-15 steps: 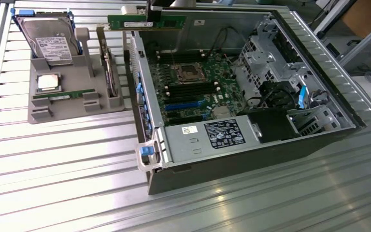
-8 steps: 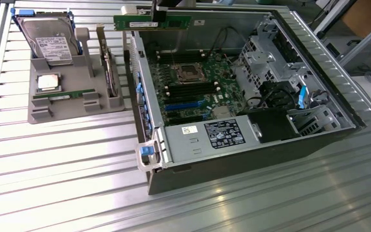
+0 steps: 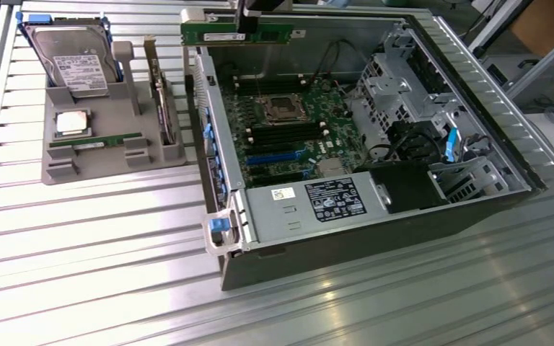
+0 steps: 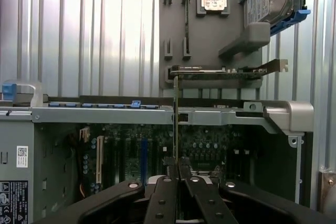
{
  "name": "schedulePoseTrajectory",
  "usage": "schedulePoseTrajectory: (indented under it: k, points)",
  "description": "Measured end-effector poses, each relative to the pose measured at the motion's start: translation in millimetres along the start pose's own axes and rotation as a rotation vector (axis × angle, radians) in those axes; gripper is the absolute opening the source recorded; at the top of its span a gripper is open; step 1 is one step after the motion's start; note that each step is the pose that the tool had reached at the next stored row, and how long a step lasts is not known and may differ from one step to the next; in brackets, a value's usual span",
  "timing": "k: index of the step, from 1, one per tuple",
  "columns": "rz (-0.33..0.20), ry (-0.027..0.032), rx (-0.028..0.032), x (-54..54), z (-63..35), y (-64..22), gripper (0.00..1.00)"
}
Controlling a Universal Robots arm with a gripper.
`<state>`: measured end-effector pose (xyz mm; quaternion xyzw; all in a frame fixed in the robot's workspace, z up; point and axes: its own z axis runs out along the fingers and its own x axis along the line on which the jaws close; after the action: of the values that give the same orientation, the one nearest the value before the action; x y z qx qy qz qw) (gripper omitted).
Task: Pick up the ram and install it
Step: 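Pick up the ram and move it above insertion slot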
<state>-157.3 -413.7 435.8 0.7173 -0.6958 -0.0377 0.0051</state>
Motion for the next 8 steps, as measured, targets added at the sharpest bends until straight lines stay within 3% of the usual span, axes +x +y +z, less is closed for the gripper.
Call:
schedulePoseTrajectory:
  k: [8]
  points:
    - [0.000,0.0000,0.0000,0.4,-0.1,-13.1,0.12]
